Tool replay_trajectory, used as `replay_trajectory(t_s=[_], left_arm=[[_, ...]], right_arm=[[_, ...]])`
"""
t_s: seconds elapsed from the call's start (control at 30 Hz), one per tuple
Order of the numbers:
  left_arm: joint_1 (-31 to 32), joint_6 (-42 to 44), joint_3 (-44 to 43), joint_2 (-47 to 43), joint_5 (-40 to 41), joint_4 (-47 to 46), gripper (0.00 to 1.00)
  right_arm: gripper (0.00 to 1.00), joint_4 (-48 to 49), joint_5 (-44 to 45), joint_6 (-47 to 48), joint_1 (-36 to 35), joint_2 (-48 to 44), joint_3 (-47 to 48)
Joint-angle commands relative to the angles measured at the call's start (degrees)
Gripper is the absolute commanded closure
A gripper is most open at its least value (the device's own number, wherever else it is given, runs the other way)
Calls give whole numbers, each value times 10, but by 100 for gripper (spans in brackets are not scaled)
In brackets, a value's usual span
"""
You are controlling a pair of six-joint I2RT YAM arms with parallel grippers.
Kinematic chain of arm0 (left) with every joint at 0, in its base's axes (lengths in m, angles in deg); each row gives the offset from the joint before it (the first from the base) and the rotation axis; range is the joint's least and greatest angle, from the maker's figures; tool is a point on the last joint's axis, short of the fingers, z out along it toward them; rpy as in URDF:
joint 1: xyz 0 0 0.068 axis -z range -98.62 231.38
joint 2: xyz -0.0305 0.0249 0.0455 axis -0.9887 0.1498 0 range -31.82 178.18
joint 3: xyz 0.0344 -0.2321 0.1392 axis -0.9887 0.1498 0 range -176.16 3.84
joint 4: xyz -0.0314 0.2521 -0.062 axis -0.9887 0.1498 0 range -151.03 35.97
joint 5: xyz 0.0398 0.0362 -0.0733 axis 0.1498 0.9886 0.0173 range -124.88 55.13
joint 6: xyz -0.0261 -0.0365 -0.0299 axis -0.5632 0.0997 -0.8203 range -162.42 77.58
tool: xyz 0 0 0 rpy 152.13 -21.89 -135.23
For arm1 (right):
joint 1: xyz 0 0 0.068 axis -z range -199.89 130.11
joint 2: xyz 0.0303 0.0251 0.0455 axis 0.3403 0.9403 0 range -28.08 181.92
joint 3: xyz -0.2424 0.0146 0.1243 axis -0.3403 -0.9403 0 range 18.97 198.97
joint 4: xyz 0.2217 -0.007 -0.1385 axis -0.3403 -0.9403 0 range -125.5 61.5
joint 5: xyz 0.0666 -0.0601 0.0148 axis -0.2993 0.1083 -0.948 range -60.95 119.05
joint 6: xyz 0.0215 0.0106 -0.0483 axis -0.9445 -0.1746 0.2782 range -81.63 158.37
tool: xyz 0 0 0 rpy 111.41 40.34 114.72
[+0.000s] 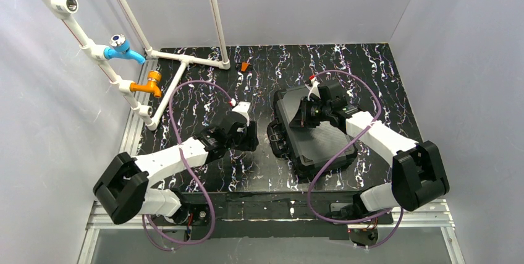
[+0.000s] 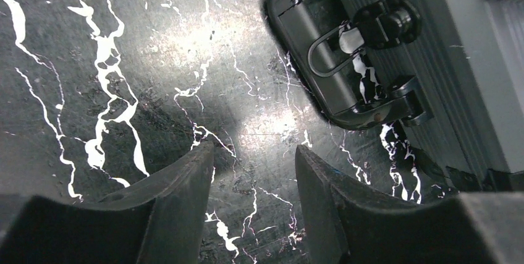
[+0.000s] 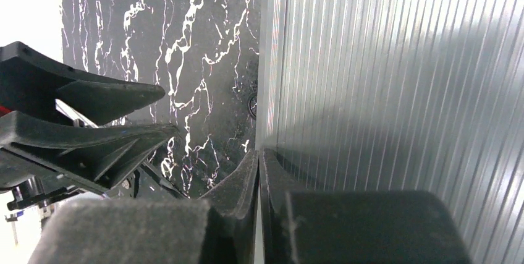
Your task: Pack up texas hold em set
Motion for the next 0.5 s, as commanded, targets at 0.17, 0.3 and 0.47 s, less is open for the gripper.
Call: replay_trajectory(t_s=[0.17, 0.3, 0.47], left_arm=[[-8, -7, -11, 50, -26, -42, 59], [-8, -5, -24, 80, -35, -44, 72], [-8, -3, -42, 113, -40, -45, 80]], right_arm=[[99, -47, 87, 49, -3, 29, -35], [99, -61, 109, 60, -3, 25, -32], [99, -81, 129, 72, -3, 19, -31]])
